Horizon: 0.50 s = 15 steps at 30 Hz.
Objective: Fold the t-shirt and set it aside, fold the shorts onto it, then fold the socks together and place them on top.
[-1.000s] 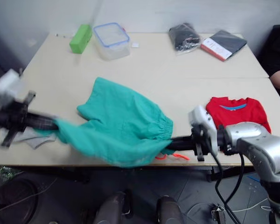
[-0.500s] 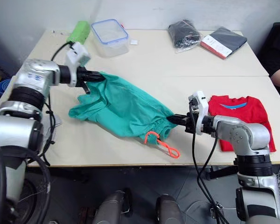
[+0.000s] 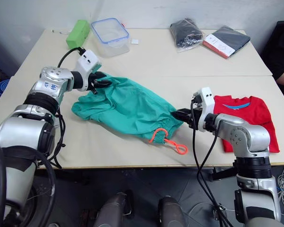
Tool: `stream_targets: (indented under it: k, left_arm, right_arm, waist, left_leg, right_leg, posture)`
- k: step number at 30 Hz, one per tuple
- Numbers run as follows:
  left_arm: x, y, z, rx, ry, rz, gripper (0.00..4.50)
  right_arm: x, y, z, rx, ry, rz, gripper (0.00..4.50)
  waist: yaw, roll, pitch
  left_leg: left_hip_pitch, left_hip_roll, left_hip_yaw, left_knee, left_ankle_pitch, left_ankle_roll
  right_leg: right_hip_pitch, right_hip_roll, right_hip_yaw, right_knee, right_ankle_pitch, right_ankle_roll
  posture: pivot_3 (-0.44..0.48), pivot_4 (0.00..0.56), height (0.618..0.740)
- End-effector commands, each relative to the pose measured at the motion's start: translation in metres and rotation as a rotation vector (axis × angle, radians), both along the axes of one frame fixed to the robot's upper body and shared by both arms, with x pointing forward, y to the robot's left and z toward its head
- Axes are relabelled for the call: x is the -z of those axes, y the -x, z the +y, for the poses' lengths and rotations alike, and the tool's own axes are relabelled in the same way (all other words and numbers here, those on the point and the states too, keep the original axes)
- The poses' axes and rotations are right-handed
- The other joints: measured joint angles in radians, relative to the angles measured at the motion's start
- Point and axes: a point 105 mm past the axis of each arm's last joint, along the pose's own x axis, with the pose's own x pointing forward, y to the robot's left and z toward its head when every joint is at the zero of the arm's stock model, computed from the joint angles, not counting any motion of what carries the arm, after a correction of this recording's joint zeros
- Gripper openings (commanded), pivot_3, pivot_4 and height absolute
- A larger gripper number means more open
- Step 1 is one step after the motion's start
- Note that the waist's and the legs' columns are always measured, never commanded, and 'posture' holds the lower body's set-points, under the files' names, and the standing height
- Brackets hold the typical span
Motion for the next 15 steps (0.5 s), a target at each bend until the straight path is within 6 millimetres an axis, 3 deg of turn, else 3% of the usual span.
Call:
stream_targets:
  k: [1,4,8,11,13,15]
  left_arm:
    - [-0.056,-0.001,0.017,-0.082,0.112,-0.182,3.29]
    - [-0.080,0.003,0.025,-0.081,0.198,-0.240,4.23]
    - [-0.091,0.016,0.014,0.078,0.251,-0.222,4.25]
    - [-0.085,0.037,-0.012,0.372,0.255,-0.134,4.25]
    - [-0.054,0.060,-0.034,0.614,0.159,-0.014,4.25]
    - [-0.017,0.076,-0.047,0.721,0.054,0.078,4.25]
  right_arm:
    - [-0.026,0.005,-0.011,0.035,0.082,-0.165,3.32]
    - [-0.039,0.009,-0.011,0.049,0.134,-0.258,4.39]
    - [-0.057,0.016,0.005,0.007,0.118,-0.340,4.45]
    - [-0.063,0.025,0.030,-0.070,0.095,-0.376,3.92]
    - [-0.053,0.030,0.055,-0.150,0.164,-0.395,3.33]
    - [-0.037,0.027,0.071,-0.192,0.244,-0.399,2.69]
  waist:
    - [0.000,0.000,0.000]
    - [0.000,0.000,0.000]
    - [0.000,0.000,0.000]
    - [0.000,0.000,0.000]
    - [-0.001,0.001,0.000]
    - [-0.004,0.002,-0.001]
  left_leg:
    - [0.000,0.000,0.000,0.000,0.000,0.000]
    - [-0.002,0.000,0.000,0.001,0.000,0.000]
    - [-0.001,0.000,0.001,0.001,0.000,0.000]
    - [-0.001,0.000,0.001,0.002,0.000,0.000]
    - [-0.001,0.000,0.002,0.001,0.000,-0.001]
    - [0.002,0.000,0.003,-0.001,0.001,-0.001]
  right_leg:
    - [0.000,0.000,0.000,0.000,0.000,0.000]
    - [-0.002,0.000,0.000,0.001,0.000,0.000]
    - [-0.002,0.000,-0.004,0.002,0.000,0.000]
    - [-0.002,0.001,-0.007,0.002,0.000,0.000]
    - [-0.002,0.001,-0.007,0.003,0.000,0.000]
    - [-0.001,0.001,-0.005,0.003,0.000,0.000]
  posture:
    - [0.000,0.150,0.740]
    - [0.000,0.150,0.740]
    - [0.000,0.150,0.740]
    - [0.000,0.150,0.740]
    - [0.000,0.150,0.740]
    - [0.000,0.150,0.740]
